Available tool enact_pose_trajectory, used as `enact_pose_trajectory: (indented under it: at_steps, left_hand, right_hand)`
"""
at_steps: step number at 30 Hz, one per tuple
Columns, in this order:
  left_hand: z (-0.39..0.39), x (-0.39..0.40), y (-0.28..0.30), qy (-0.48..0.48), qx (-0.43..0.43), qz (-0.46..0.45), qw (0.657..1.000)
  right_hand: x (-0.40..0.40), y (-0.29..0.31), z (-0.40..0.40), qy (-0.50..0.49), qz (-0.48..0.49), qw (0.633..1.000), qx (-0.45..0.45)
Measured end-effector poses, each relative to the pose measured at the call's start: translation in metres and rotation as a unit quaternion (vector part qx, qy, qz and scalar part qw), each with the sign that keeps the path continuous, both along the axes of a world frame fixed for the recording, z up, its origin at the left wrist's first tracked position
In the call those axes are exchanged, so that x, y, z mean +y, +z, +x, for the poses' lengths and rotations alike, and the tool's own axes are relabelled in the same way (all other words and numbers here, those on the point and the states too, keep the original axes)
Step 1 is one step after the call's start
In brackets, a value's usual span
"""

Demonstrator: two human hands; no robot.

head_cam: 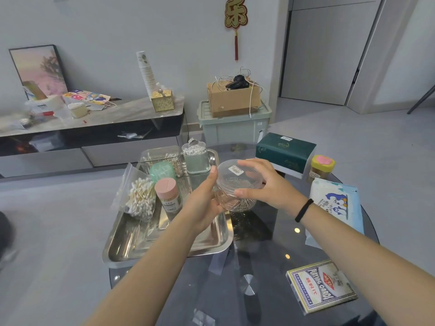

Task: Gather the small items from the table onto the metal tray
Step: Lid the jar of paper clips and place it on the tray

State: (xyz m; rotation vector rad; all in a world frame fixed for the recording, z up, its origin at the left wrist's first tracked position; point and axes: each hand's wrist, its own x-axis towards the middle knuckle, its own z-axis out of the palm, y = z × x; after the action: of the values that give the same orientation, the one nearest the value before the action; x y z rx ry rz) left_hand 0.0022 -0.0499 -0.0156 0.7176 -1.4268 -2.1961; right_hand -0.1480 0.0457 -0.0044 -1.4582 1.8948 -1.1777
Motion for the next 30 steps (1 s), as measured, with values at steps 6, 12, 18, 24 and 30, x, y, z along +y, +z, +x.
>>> enact_pose_trajectory:
  at_steps: [6, 12, 18, 24, 30]
  left_hand:
    - [0.0009, -0.0001, -0.0005, 0.027, -0.014, -0.010, 0.999]
    - [-0.0008, -0.0011, 0.0037, 0.069, -0.006, 0.027, 0.997]
    - [0.0005, -0.0009, 0.0058, 0.039, 0.001, 0.029, 0.999]
    - [-0.0019, -0.0048, 0.0042, 0.065, -0.012, -0.001, 0.998]
    - [0.0005, -0.0063, 0.0070, 0.056, 0.007, 0.004, 0.998]
  right_hand:
    - [-0.0004, -0.0020, 0.0031, 0.043, 0.024, 0.998, -0.031]
    - [-0.0040, -0.0013, 0.0036, 0.008, 0.036, 0.930, -0.366]
    - [-0.0060, -0.0039, -0.0003, 0.000, 0.032, 0.914, -0.404]
    - [-0.0072, -0.0058, -0.0007, -0.010, 0.015, 0.924, -0.383]
    - [-0.0061, -0.0012, 0.0012, 0.004, 0.041, 0.952, -0.303]
